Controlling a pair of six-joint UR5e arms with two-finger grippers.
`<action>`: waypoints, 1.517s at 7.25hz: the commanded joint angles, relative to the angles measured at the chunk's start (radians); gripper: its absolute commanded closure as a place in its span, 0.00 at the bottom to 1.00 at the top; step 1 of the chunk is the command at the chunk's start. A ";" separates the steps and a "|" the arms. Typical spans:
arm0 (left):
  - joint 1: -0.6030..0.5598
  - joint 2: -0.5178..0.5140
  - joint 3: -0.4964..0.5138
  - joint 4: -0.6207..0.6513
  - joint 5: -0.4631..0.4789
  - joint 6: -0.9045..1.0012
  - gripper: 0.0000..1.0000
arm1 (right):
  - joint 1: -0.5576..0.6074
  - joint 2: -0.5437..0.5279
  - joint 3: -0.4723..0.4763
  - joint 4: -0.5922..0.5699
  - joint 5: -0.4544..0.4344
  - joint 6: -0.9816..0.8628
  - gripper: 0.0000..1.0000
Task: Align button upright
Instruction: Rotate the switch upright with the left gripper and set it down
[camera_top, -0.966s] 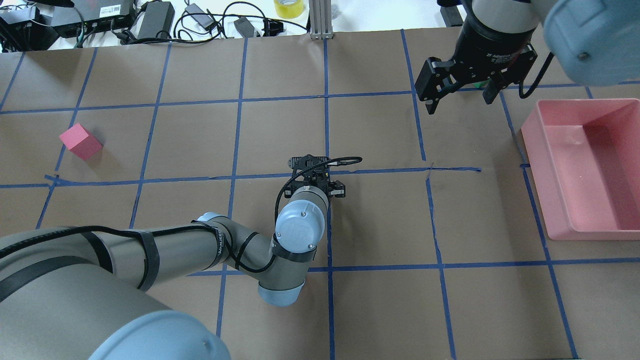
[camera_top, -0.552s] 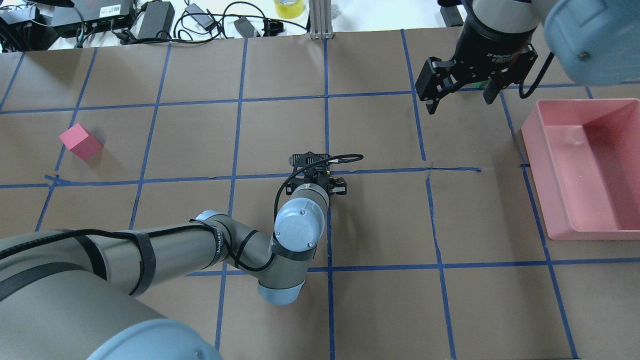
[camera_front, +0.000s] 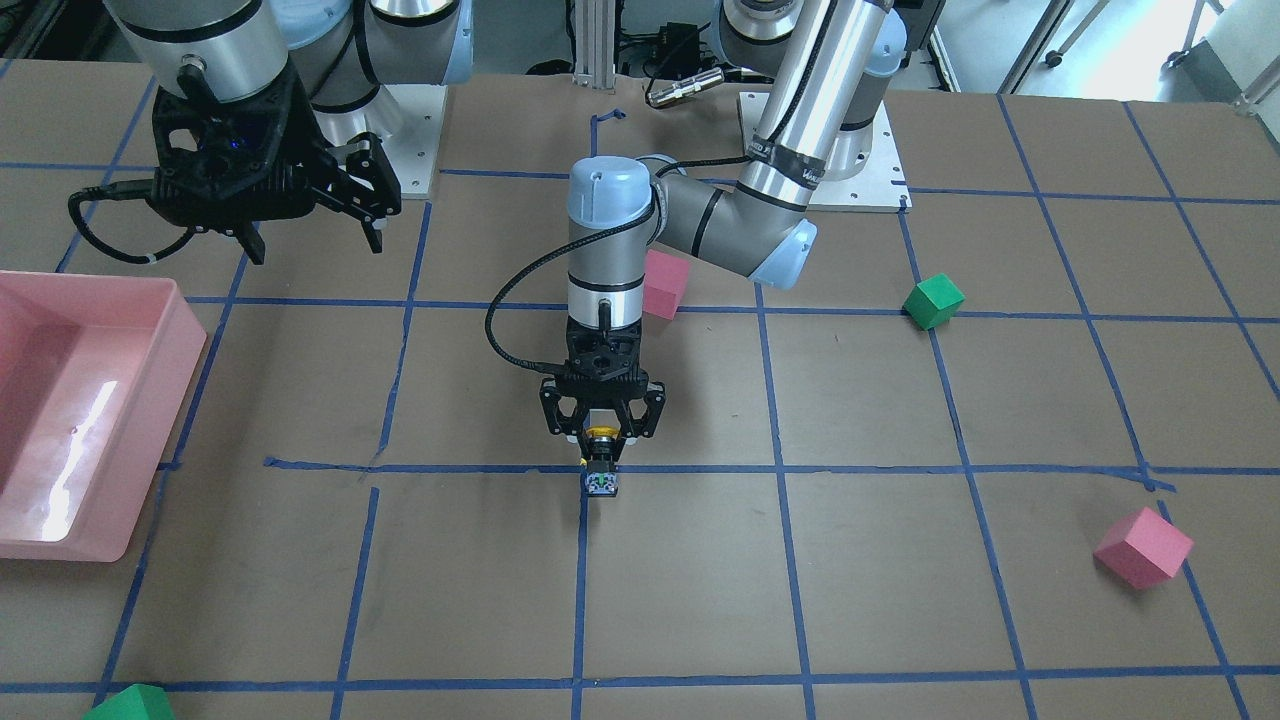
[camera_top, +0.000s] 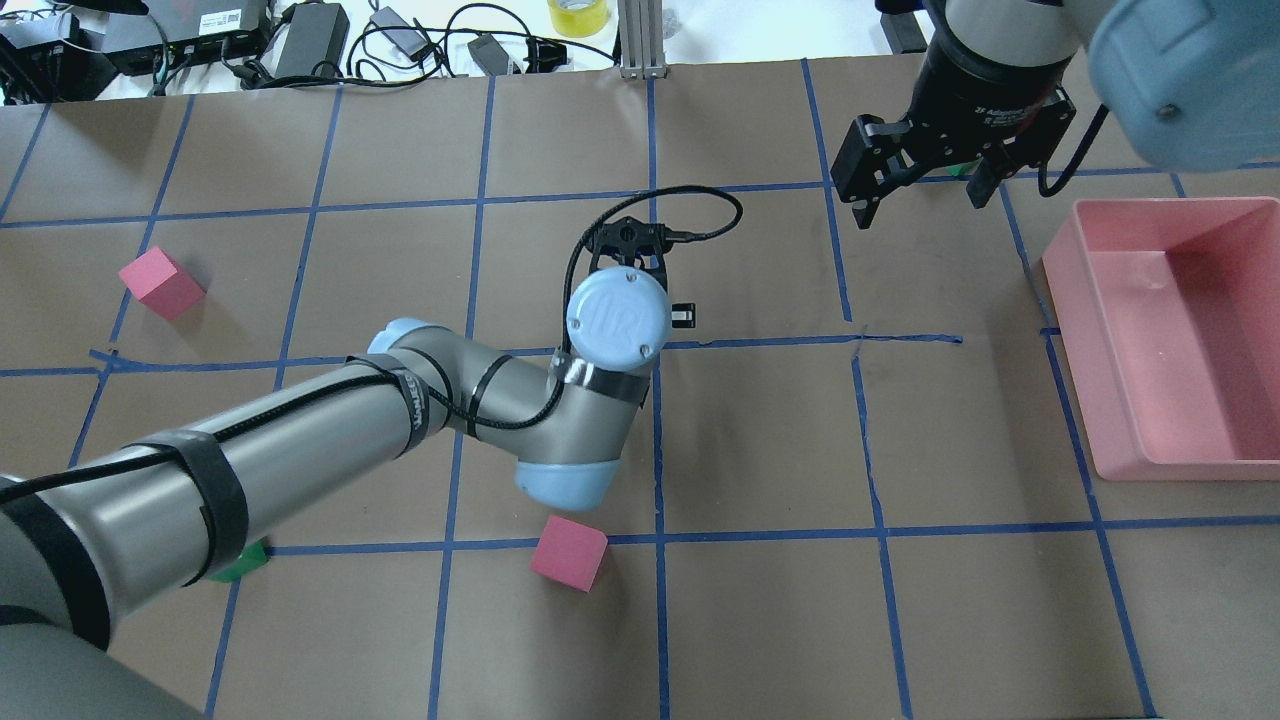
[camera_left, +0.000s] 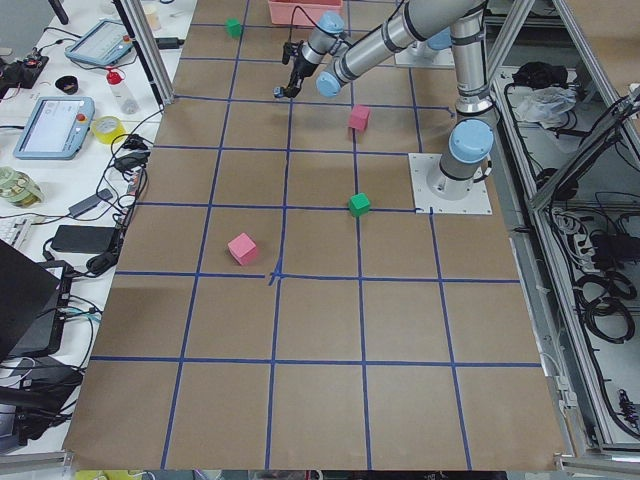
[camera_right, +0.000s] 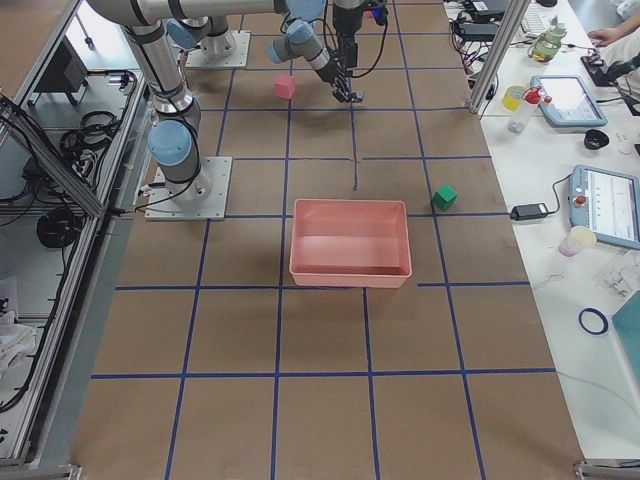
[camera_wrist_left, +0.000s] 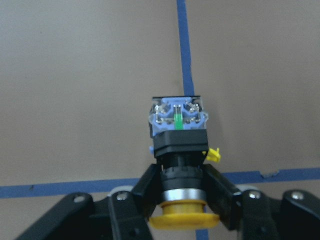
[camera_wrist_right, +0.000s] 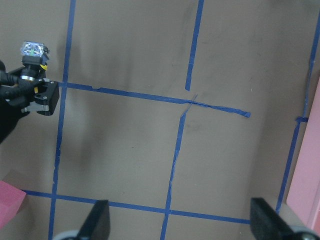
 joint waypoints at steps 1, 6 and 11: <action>0.068 0.043 0.149 -0.372 -0.101 0.053 0.85 | 0.000 0.000 -0.001 0.000 0.000 0.000 0.00; 0.164 0.048 0.208 -0.638 -0.548 -0.535 1.00 | 0.000 0.000 -0.001 0.000 -0.002 -0.002 0.00; 0.265 -0.077 0.194 -0.650 -0.856 -0.773 1.00 | 0.000 0.000 -0.001 -0.002 -0.002 0.000 0.00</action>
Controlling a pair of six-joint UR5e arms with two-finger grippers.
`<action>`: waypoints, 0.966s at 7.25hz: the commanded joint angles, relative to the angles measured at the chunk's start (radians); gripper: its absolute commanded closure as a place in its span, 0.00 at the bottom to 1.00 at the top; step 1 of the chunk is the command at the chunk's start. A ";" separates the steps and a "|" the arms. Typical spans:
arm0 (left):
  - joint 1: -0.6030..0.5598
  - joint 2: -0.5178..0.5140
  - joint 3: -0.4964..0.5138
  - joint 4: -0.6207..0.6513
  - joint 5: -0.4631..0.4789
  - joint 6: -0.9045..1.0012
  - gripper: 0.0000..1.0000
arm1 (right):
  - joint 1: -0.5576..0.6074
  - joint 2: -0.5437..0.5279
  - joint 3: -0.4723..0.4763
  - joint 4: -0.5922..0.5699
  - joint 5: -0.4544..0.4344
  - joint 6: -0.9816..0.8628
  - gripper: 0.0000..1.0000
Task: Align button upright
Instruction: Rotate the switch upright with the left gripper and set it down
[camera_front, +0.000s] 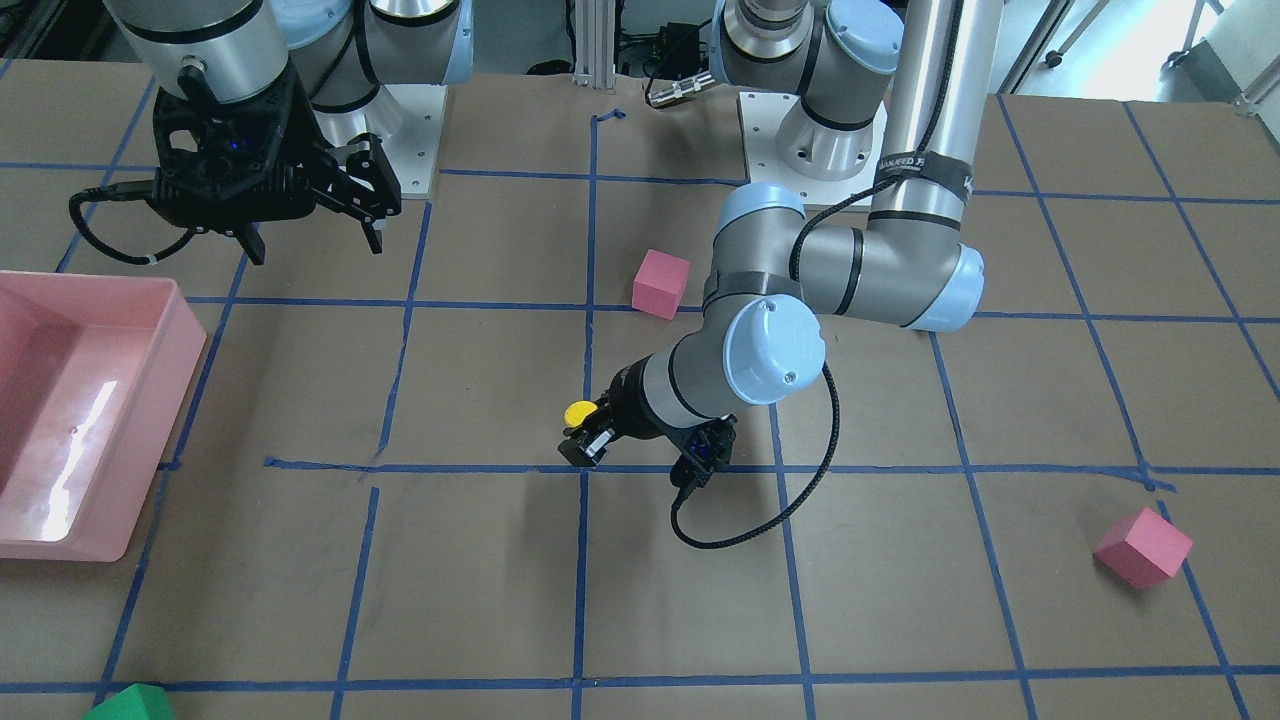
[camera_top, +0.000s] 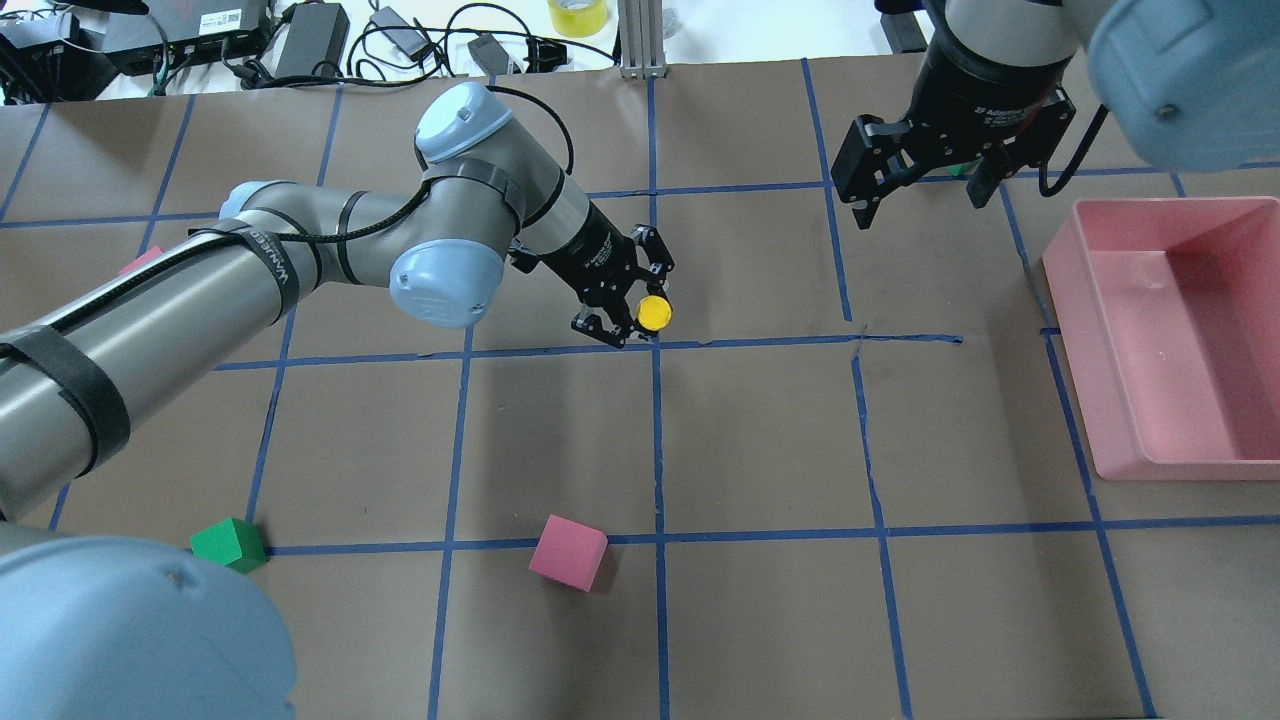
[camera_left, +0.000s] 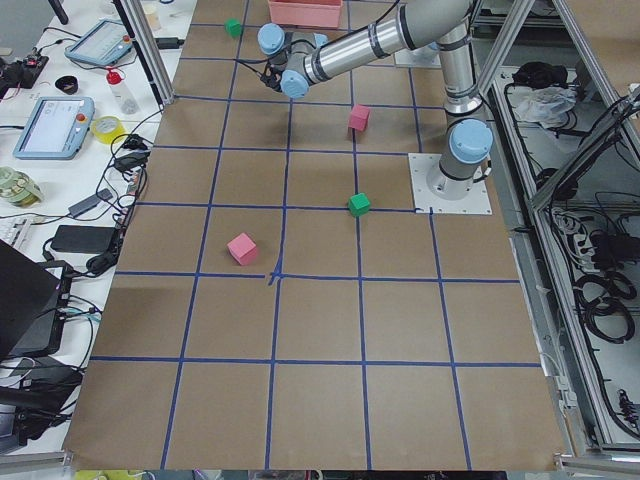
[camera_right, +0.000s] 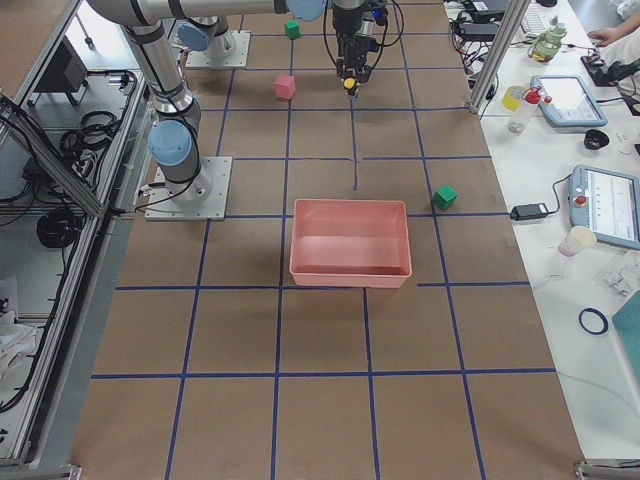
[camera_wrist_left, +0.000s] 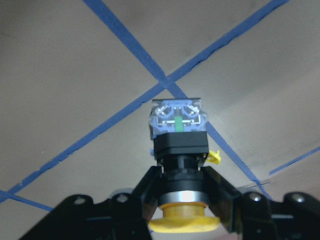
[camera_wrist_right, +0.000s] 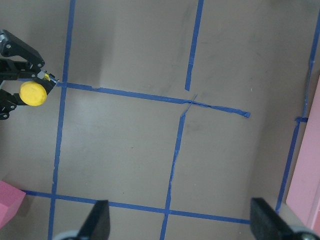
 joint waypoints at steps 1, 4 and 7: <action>0.014 -0.059 0.001 -0.006 -0.090 -0.016 1.00 | 0.000 -0.001 -0.001 -0.001 -0.001 0.000 0.00; 0.037 -0.089 0.001 -0.004 -0.079 -0.002 0.97 | 0.000 0.001 -0.001 -0.001 -0.001 0.000 0.00; 0.037 -0.060 0.014 -0.006 -0.073 -0.005 0.00 | 0.000 0.001 0.000 -0.001 0.001 -0.001 0.00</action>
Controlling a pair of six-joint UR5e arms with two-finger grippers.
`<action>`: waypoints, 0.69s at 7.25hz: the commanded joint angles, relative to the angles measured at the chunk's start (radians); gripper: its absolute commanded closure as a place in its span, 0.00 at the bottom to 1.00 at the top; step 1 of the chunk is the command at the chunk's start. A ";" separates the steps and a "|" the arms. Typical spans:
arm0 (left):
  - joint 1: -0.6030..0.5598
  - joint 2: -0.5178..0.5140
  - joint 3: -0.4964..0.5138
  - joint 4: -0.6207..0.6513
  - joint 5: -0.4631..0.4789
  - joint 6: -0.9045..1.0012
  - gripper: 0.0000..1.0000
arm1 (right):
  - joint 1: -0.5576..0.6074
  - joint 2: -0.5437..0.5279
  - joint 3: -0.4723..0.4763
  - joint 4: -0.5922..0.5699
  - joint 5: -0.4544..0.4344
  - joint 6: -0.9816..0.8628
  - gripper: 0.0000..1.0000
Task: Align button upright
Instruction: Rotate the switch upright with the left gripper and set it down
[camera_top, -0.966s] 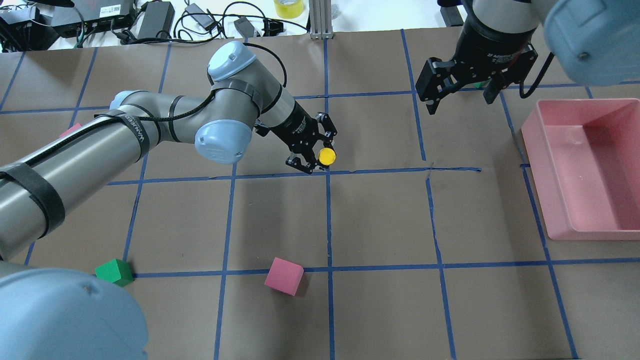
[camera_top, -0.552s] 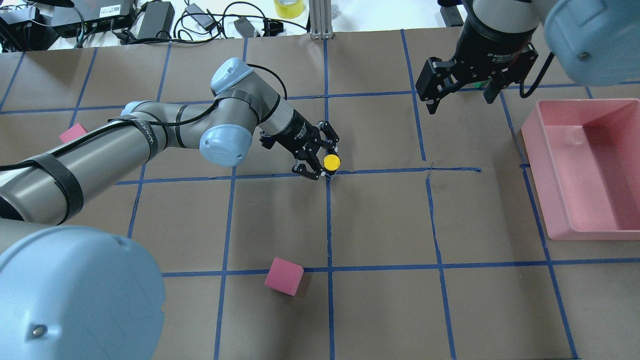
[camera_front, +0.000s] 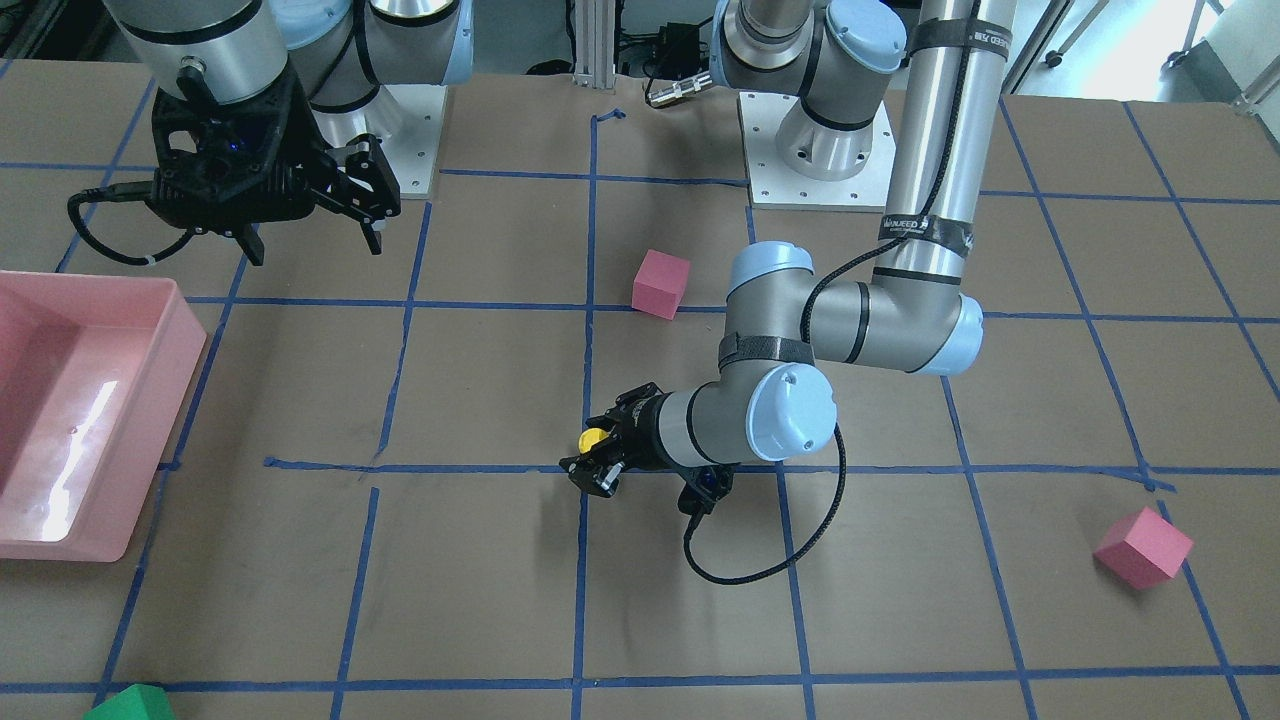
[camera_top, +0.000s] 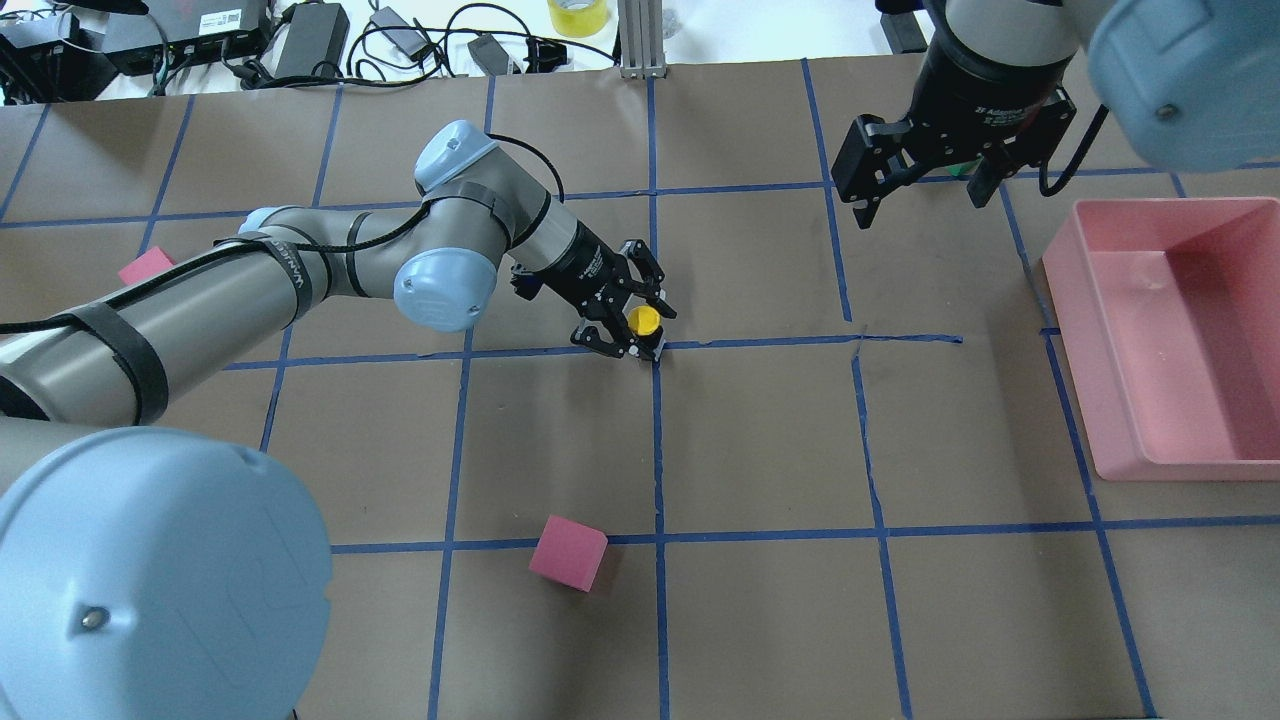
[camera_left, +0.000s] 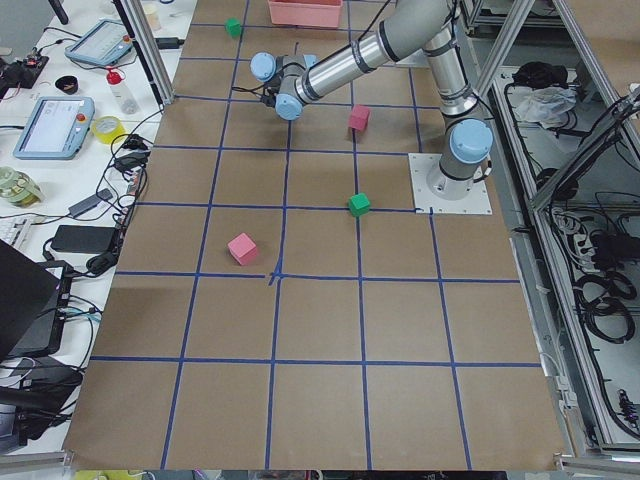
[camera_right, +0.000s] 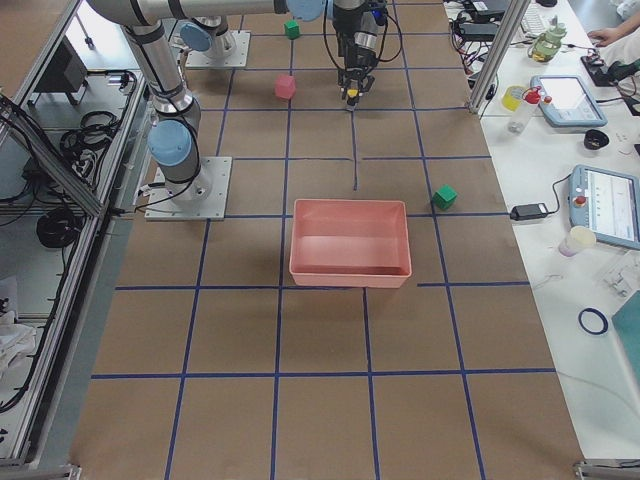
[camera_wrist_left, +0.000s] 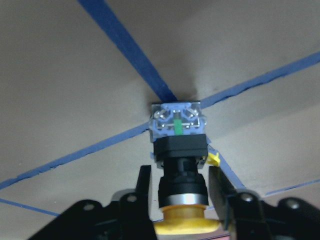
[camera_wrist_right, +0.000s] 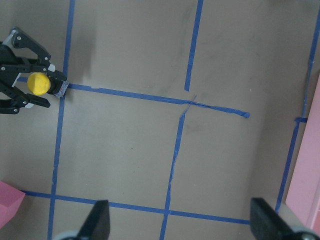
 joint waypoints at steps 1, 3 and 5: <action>0.004 0.045 0.031 -0.004 0.047 0.024 0.00 | 0.001 0.000 0.001 0.000 0.001 -0.001 0.00; -0.005 0.119 0.082 -0.045 0.252 0.247 0.01 | 0.001 0.000 0.001 0.000 0.000 -0.001 0.00; -0.011 0.260 0.053 -0.113 0.456 0.564 0.01 | -0.001 0.000 0.001 0.000 0.000 -0.001 0.00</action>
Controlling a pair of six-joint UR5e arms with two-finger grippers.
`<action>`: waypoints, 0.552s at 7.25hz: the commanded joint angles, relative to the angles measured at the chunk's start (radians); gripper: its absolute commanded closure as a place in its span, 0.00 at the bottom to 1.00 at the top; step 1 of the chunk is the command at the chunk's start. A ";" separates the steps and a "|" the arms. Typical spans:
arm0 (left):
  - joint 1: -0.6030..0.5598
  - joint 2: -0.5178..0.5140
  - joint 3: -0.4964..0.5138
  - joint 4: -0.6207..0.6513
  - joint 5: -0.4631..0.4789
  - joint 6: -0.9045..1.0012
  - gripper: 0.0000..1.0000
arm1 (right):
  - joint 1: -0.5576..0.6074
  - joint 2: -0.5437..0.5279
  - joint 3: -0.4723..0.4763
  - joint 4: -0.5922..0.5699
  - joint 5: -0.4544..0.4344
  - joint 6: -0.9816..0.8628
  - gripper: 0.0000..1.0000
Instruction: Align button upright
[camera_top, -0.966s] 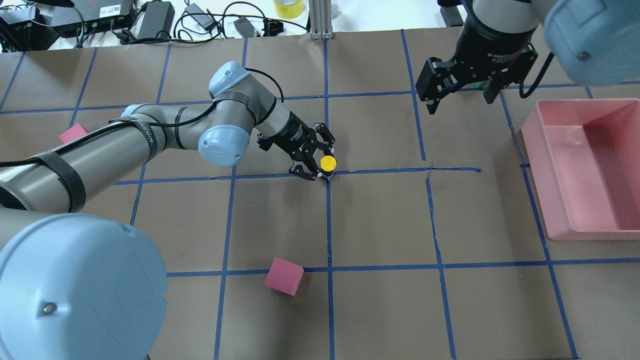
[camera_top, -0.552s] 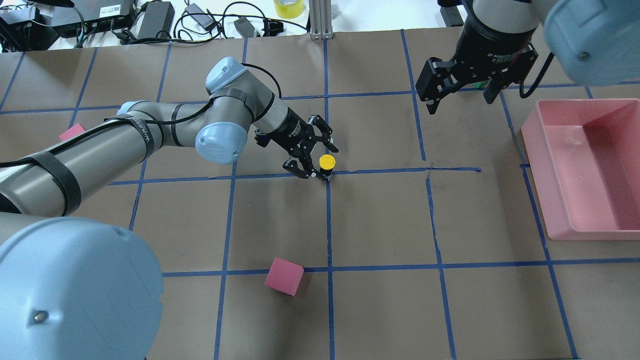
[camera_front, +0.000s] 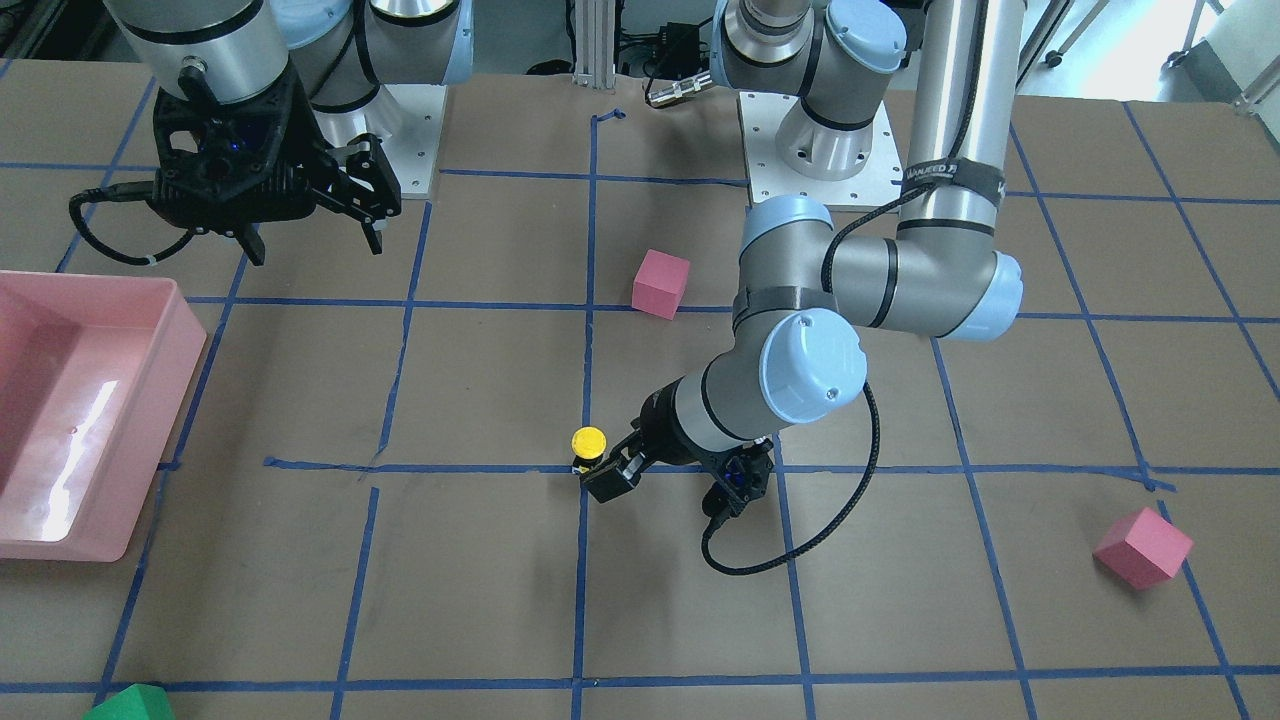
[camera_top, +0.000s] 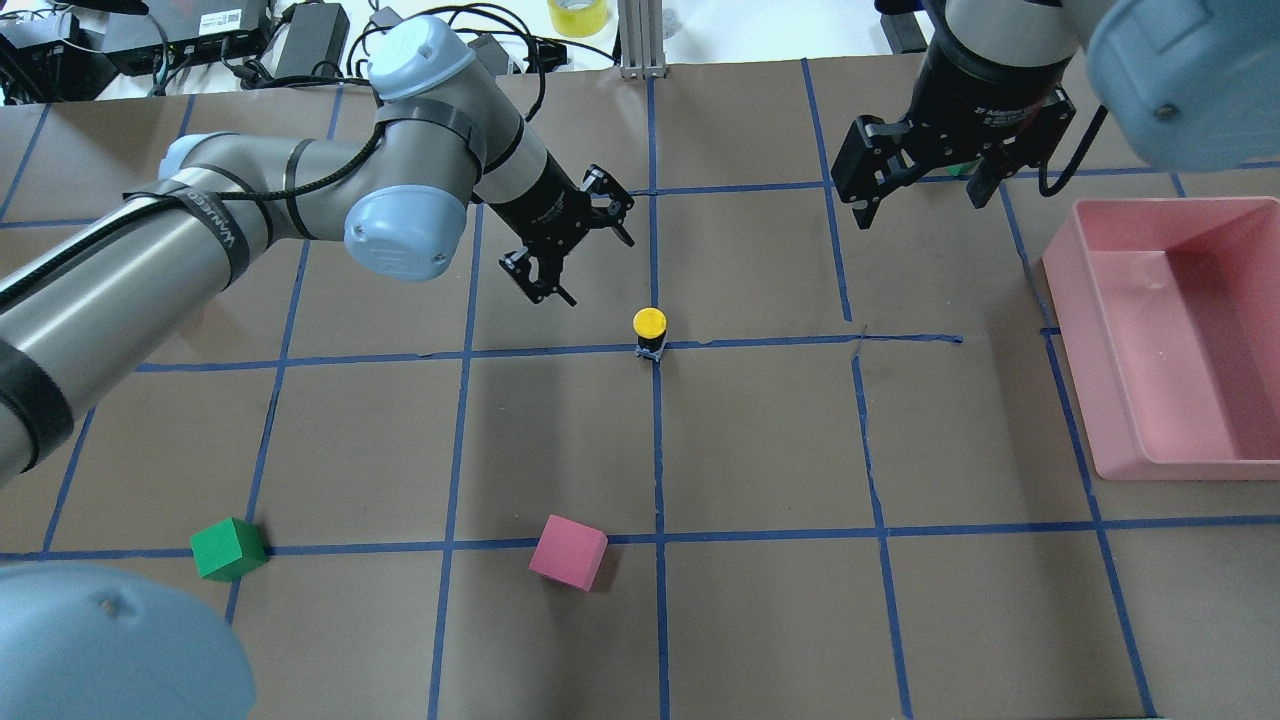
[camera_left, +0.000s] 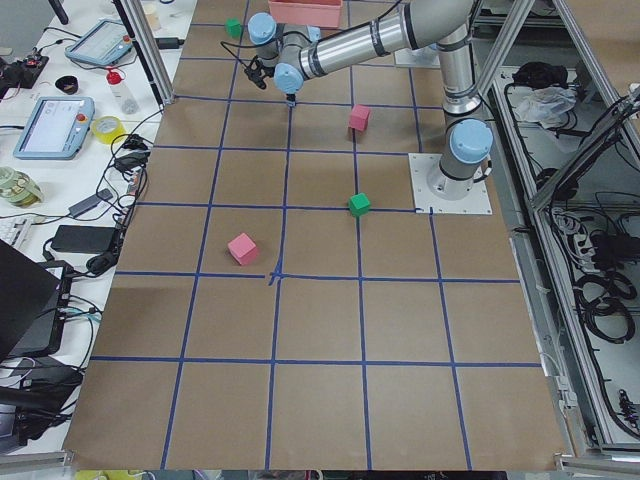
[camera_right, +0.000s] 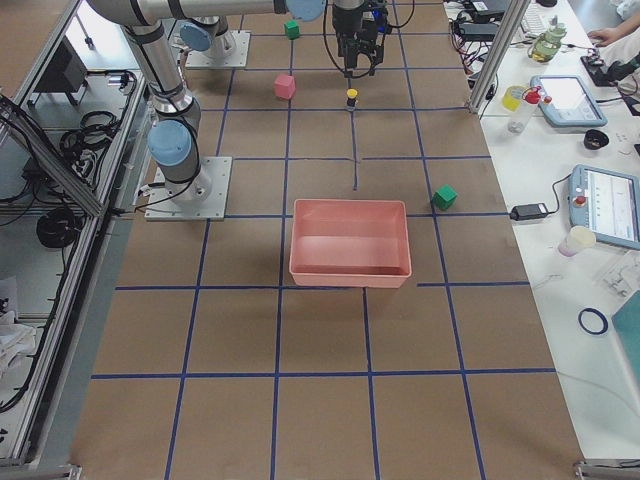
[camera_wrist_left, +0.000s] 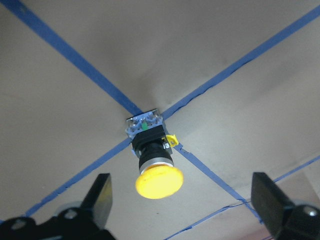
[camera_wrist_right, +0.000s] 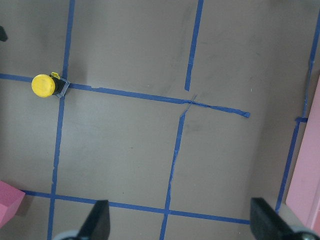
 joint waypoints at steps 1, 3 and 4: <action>-0.005 0.167 -0.035 -0.140 0.264 0.400 0.00 | -0.001 0.000 0.000 -0.002 0.000 0.000 0.00; 0.035 0.273 -0.024 -0.207 0.327 0.604 0.00 | -0.001 0.000 0.000 0.000 -0.002 0.000 0.00; 0.063 0.283 0.024 -0.300 0.349 0.624 0.00 | -0.001 0.000 0.000 -0.002 -0.002 0.000 0.00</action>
